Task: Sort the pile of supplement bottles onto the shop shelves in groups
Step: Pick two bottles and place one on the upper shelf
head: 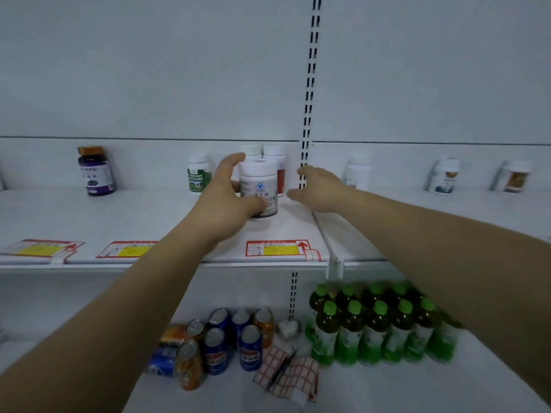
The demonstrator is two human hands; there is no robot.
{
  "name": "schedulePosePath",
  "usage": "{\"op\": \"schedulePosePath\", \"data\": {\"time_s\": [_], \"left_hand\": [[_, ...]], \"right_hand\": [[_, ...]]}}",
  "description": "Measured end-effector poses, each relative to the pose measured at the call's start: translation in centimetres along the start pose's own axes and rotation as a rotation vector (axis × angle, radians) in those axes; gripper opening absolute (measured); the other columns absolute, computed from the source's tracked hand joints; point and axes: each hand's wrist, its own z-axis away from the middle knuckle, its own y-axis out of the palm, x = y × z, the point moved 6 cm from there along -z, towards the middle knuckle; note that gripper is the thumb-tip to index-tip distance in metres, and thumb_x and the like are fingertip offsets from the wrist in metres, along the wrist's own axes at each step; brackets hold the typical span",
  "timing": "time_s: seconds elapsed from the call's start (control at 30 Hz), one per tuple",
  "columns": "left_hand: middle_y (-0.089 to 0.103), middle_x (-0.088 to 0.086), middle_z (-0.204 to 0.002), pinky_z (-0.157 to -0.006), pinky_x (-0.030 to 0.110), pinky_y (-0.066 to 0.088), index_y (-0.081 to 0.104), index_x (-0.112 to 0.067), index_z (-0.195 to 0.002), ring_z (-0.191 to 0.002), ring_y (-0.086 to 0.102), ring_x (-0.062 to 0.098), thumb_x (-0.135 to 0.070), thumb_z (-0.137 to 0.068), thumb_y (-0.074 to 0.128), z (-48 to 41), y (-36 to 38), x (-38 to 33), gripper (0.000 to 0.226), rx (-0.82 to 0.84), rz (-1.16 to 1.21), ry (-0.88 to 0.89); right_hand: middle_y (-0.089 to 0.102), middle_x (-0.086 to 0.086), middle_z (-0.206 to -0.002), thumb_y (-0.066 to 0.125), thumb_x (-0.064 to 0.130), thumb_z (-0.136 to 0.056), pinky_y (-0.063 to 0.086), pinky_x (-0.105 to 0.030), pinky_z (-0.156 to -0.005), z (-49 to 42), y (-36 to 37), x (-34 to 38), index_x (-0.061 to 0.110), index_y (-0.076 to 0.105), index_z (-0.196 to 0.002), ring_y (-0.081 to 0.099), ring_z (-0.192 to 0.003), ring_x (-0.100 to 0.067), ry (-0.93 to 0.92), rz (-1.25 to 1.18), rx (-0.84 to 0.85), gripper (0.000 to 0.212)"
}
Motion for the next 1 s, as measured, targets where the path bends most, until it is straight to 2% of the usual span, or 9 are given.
{"op": "schedulePosePath", "data": {"time_s": [0.07, 0.13, 0.2, 0.37, 0.53, 0.67, 0.83, 1.0], "left_hand": [[0.053, -0.013, -0.091, -0.069, 0.020, 0.049, 0.028, -0.034, -0.139, -0.082, 0.057, 0.002, -0.005, -0.082, 0.069, -0.6, 1.8, -1.2, 0.076, 0.064, 0.050, 0.010], [0.057, -0.003, -0.104, -0.085, 0.037, 0.054, 0.028, -0.032, -0.137, -0.092, 0.061, 0.015, -0.001, -0.079, 0.070, -0.7, 4.2, -2.2, 0.078, 0.149, 0.090, 0.002], [0.055, 0.004, -0.114, -0.089, 0.044, 0.053, 0.029, -0.029, -0.136, -0.095, 0.061, 0.019, 0.003, -0.078, 0.070, -0.6, 6.6, -3.0, 0.078, 0.204, 0.119, -0.004], [0.058, 0.012, -0.114, -0.085, 0.044, 0.056, 0.031, -0.030, -0.138, -0.099, 0.063, 0.028, 0.004, -0.081, 0.068, -0.1, 12.9, -5.2, 0.076, 0.333, 0.229, -0.039], [0.061, 0.017, -0.115, -0.081, 0.042, 0.057, 0.037, -0.031, -0.135, -0.100, 0.064, 0.030, 0.004, -0.082, 0.066, 0.1, 19.7, -7.9, 0.070, 0.396, 0.300, -0.034], [0.061, 0.014, -0.116, -0.082, 0.042, 0.057, 0.038, -0.030, -0.135, -0.100, 0.064, 0.029, 0.003, -0.084, 0.064, 0.1, 26.0, -10.8, 0.066, 0.382, 0.299, -0.017], [0.063, 0.011, -0.111, -0.085, 0.046, 0.055, 0.034, -0.040, -0.133, -0.099, 0.064, 0.028, 0.004, -0.086, 0.059, 0.2, 34.7, -14.3, 0.069, 0.406, 0.279, 0.002], [0.057, 0.010, -0.113, -0.082, 0.040, 0.056, 0.038, -0.033, -0.128, -0.099, 0.060, 0.026, 0.004, -0.085, 0.060, -0.4, 42.6, -17.3, 0.061, 0.455, 0.199, 0.034]], "right_hand": [[0.035, -0.010, -0.151, 0.053, 0.045, -0.094, 0.034, -0.031, -0.103, 1.3, -1.0, -1.7, 0.012, 0.030, -0.148, 0.038, -0.134, -0.027, 0.027, 0.058, 0.011, 0.067], [0.035, -0.010, -0.151, 0.052, 0.046, -0.094, 0.033, -0.031, -0.103, 2.6, -2.0, -3.8, 0.011, 0.030, -0.147, 0.038, -0.135, -0.027, 0.074, 0.086, 0.026, 0.067], [0.035, -0.009, -0.152, 0.051, 0.048, -0.094, 0.032, -0.030, -0.103, 3.9, -3.0, -6.3, 0.011, 0.031, -0.147, 0.038, -0.135, -0.027, 0.113, 0.113, 0.041, 0.068], [0.038, -0.007, -0.151, 0.050, 0.049, -0.094, 0.032, -0.031, -0.104, 6.9, -6.1, -13.1, 0.013, 0.035, -0.146, 0.039, -0.134, -0.026, 0.191, 0.132, 0.035, 0.064], [0.038, -0.006, -0.150, 0.048, 0.052, -0.094, 0.032, -0.033, -0.104, 9.3, -9.8, -21.2, 0.016, 0.037, -0.145, 0.039, -0.134, -0.026, 0.222, 0.155, 0.043, 0.063], [0.038, -0.006, -0.150, 0.046, 0.051, -0.095, 0.032, -0.031, -0.104, 10.9, -12.9, -27.9, 0.016, 0.037, -0.145, 0.039, -0.134, -0.026, 0.214, 0.183, 0.062, 0.062], [0.040, -0.006, -0.149, 0.046, 0.054, -0.094, 0.033, -0.033, -0.104, 12.4, -16.2, -36.3, 0.017, 0.040, -0.143, 0.040, -0.133, -0.026, 0.245, 0.168, 0.070, 0.061], [0.038, -0.003, -0.150, 0.043, 0.056, -0.094, 0.032, -0.034, -0.106, 14.8, -18.7, -43.5, 0.017, 0.039, -0.144, 0.039, -0.133, -0.024, 0.294, 0.166, 0.056, 0.063]]}}
